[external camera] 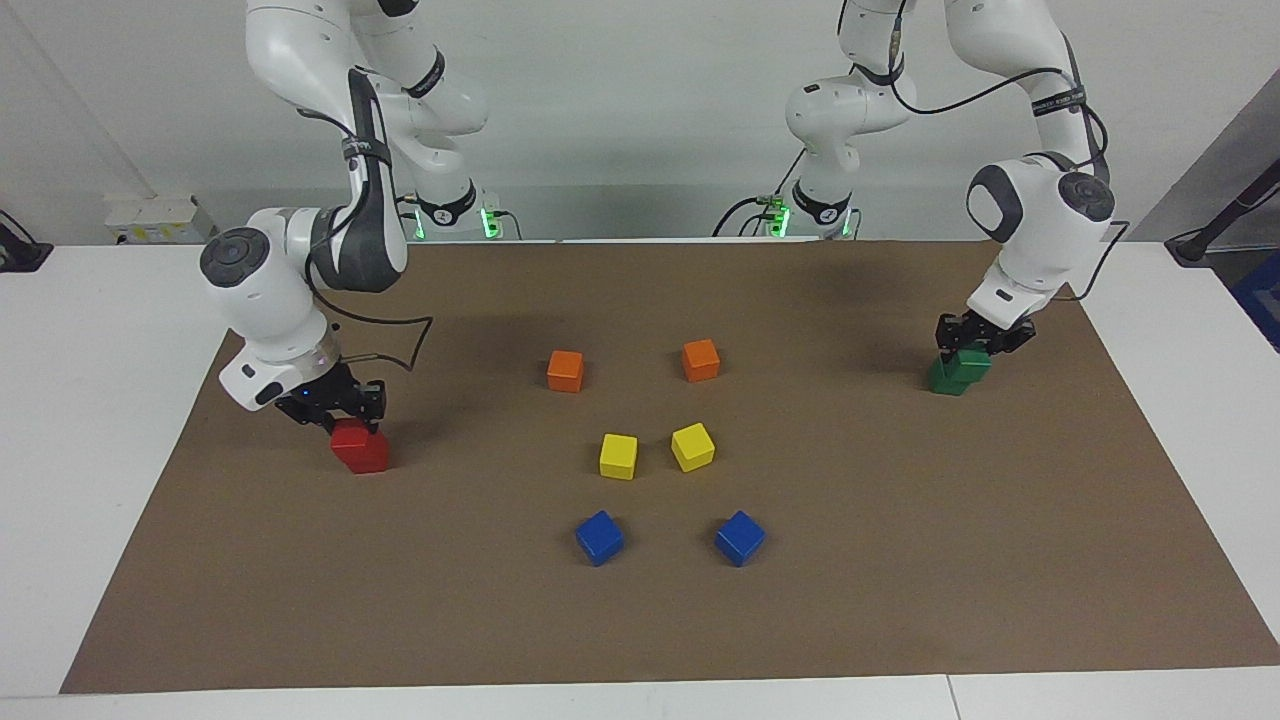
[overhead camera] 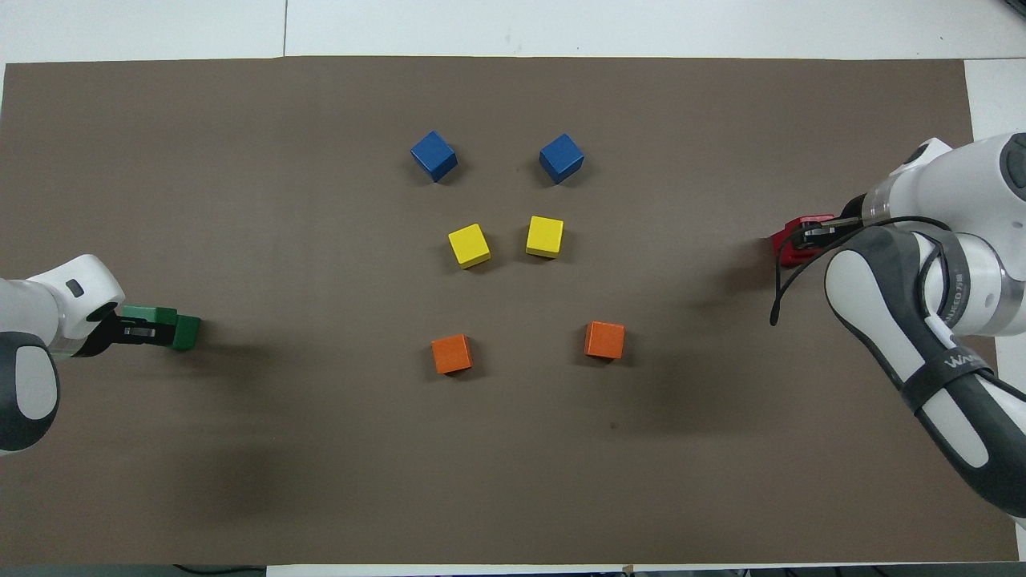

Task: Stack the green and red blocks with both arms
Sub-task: 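Lower green onto green with the left gripper while the right gripper stacks red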

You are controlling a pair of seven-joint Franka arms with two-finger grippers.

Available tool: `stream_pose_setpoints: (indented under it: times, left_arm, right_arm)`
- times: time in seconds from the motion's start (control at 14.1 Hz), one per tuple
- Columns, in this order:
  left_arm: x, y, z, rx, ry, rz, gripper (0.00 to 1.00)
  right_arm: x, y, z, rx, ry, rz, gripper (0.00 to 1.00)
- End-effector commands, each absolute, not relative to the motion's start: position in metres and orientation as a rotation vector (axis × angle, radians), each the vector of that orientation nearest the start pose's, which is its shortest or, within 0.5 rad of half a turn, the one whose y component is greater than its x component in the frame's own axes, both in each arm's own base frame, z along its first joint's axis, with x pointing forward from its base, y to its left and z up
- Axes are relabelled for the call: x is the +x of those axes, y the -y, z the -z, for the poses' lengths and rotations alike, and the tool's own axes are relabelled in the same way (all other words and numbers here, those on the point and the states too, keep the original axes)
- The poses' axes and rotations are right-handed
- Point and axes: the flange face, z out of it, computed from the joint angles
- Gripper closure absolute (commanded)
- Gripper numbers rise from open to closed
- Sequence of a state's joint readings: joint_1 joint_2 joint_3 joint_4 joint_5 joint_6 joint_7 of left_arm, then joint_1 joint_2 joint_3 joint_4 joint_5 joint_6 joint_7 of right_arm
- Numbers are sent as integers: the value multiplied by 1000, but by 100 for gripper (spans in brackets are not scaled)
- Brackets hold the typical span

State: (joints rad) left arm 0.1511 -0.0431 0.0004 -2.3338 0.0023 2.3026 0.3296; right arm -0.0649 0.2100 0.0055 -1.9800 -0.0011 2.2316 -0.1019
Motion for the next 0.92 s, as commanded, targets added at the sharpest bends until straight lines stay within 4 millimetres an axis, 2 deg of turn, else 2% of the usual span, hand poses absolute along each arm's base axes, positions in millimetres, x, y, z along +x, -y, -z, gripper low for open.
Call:
stream_pose_setpoints:
  times: [0.0, 0.07, 0.14, 0.21, 0.28, 0.35, 0.64, 0.71, 0.85]
  left_arm:
    - [491, -76, -343, -3123, -306, -39, 100]
    - [491, -75, -343, -3123, -308, -39, 100]
    - [491, -75, -343, -3122, -308, -34, 100]
    - [491, -75, -343, -3122, -308, -34, 84]
    - [491, -75, -343, -3122, -311, -32, 37]
    - [491, -75, -343, -3123, -309, -31, 0]
    - [494, -74, -346, -3121, -313, -32, 0]
    - [495, -74, -347, -3122, -314, -31, 0]
    - [504, -75, -357, -3126, -316, -64, 0]
  right_arm:
    - [593, 39, -362, -3124, 89, 82, 89]
    - [593, 39, -362, -3124, 89, 82, 54]
    - [593, 39, -362, -3124, 89, 82, 23]
    - [593, 39, -362, -3124, 89, 82, 4]
    - [593, 39, -362, -3124, 89, 82, 0]
    - [593, 39, -361, -3124, 89, 80, 0]
    - [594, 40, -370, -3123, 85, 58, 0]
    - [596, 39, -382, -3123, 86, 53, 0]
    - [600, 30, -427, -3118, 97, 13, 0]
